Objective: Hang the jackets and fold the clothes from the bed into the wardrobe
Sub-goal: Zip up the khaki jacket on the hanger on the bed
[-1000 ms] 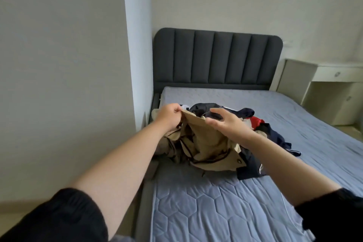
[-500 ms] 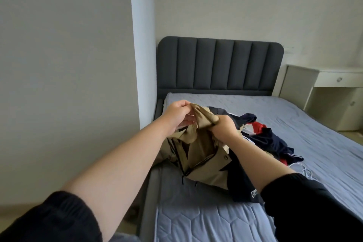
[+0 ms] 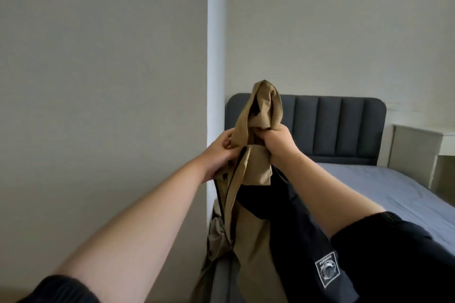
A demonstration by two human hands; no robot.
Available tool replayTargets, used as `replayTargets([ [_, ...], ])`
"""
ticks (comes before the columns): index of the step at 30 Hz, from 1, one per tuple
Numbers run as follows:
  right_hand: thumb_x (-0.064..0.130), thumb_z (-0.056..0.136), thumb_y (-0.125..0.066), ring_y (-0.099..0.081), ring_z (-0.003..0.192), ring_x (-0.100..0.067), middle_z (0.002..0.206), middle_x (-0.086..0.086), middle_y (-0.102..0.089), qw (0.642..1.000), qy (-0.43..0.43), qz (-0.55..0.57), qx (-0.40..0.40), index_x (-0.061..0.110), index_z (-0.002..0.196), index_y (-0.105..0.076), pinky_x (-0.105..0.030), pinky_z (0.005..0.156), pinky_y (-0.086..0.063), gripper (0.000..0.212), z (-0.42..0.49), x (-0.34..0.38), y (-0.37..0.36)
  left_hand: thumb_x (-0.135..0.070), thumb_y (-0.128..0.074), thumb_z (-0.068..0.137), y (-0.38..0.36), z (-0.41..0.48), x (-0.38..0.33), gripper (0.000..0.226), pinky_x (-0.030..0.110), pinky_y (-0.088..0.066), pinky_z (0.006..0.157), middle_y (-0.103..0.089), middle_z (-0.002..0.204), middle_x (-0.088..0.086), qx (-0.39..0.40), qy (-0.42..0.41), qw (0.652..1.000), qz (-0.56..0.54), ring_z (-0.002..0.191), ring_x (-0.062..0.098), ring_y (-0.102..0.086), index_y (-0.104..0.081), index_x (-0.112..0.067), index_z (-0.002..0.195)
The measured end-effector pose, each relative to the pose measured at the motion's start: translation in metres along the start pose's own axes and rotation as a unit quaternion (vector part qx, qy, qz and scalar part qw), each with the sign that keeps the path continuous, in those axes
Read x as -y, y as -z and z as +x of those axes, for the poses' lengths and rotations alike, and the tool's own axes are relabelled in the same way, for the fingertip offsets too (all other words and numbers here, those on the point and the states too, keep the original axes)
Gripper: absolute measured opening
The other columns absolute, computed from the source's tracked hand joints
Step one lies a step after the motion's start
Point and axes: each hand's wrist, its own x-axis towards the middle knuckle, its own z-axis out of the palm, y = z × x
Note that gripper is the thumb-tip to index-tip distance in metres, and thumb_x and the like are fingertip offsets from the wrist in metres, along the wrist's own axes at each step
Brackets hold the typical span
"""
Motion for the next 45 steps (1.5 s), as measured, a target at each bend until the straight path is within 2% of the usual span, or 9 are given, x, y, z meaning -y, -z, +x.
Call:
replayTargets([
  [10,0.006,0.088,-0.062,-0.066,0.094,-0.034,0.103,-0.019,-0.068,0.979,-0.079,0.162,0.097,0.003,0.109,-0.063,-0.048,0.084,-0.055,0.022,-0.013,0.038,-0.174,-0.033,-0.065,0.088,0.124,-0.086,-0.078,0.031,0.023,-0.053,0.062,-0.072,0.098,-0.002,-0.192,0.001,0.974,0.118,0.081,0.012,-0.069,-0.058,-0.034,0.118],
  [15,0.002,0.089,-0.056,-0.065,0.078,-0.025,0.089,-0.011,-0.068,0.952,-0.111,0.226,0.172,0.004,0.105,-0.063,-0.039,0.076,-0.055,0.017,-0.028,0.072,-0.266,-0.034,-0.069,0.076,0.185,-0.155,-0.133,0.039,0.026,-0.053,0.065,-0.072,0.091,0.000,-0.239,0.014,0.956,0.170,0.081,0.016,-0.068,-0.061,-0.027,0.113],
  [20,0.003,0.089,-0.058,-0.066,0.076,-0.021,0.088,-0.009,-0.069,0.925,-0.104,0.248,0.267,0.006,0.100,-0.064,-0.034,0.070,-0.055,0.013,-0.045,0.104,-0.331,-0.014,-0.066,0.087,0.227,-0.213,-0.189,0.003,0.021,-0.047,0.061,-0.070,0.078,0.001,-0.351,0.021,0.896,0.272,0.069,0.014,-0.064,-0.067,-0.016,0.085],
  [25,0.019,0.089,-0.066,-0.065,0.077,-0.018,0.093,-0.006,-0.068,0.937,-0.046,0.072,0.340,0.010,0.106,-0.063,-0.030,0.064,-0.055,0.019,-0.068,0.089,-0.355,-0.030,-0.057,0.094,0.252,-0.248,-0.205,0.024,0.026,-0.043,0.074,-0.062,0.080,0.003,-0.425,0.090,0.812,0.389,0.076,0.018,-0.058,-0.065,-0.008,0.097],
  [28,0.030,0.090,-0.065,-0.060,0.076,-0.017,0.089,-0.002,-0.061,0.931,-0.047,-0.067,0.355,0.011,0.110,-0.059,-0.031,0.061,-0.051,0.028,-0.075,0.072,-0.355,-0.035,-0.055,0.095,0.264,-0.259,-0.193,0.028,0.024,-0.043,0.073,-0.062,0.088,0.006,-0.496,0.073,0.798,0.336,0.079,0.020,-0.058,-0.062,-0.009,0.102],
  [31,0.036,0.090,-0.063,-0.057,0.076,-0.019,0.093,-0.008,-0.057,0.934,-0.011,-0.197,0.298,0.006,0.108,-0.058,-0.031,0.068,-0.047,0.035,-0.066,0.054,-0.348,-0.044,-0.057,0.092,0.279,-0.269,-0.187,0.049,0.036,-0.047,0.096,-0.063,0.113,0.013,-0.561,0.062,0.792,0.232,0.105,0.028,-0.060,-0.058,-0.004,0.121],
  [36,0.016,0.096,-0.056,-0.060,0.104,-0.035,0.121,-0.023,-0.060,0.959,-0.100,-0.020,0.263,-0.008,0.112,-0.058,-0.041,0.084,-0.049,0.029,-0.048,0.046,-0.339,-0.043,-0.069,0.073,0.302,-0.291,-0.177,0.044,0.037,-0.054,0.083,-0.070,0.101,0.012,-0.575,0.118,0.790,0.177,0.090,0.029,-0.067,-0.067,-0.013,0.106],
  [40,0.031,0.096,-0.055,-0.061,0.098,-0.028,0.109,-0.010,-0.064,0.941,-0.067,-0.126,0.307,0.002,0.106,-0.062,-0.036,0.091,-0.046,0.032,-0.046,0.051,-0.332,-0.041,-0.055,0.090,0.325,-0.297,-0.171,0.044,0.037,-0.048,0.086,-0.067,0.108,0.016,-0.495,0.211,0.814,0.220,0.089,0.027,-0.063,-0.062,-0.007,0.117],
  [45,0.050,0.093,-0.051,-0.058,0.058,-0.005,0.081,0.006,-0.058,0.929,-0.043,-0.156,0.332,0.013,0.087,-0.061,-0.009,0.046,-0.041,0.039,-0.058,0.059,-0.314,-0.079,-0.052,0.065,0.332,-0.331,-0.161,0.082,0.030,-0.050,0.084,-0.071,0.111,0.000,-0.343,0.311,0.860,0.214,0.101,0.016,-0.067,-0.062,-0.022,0.123],
])
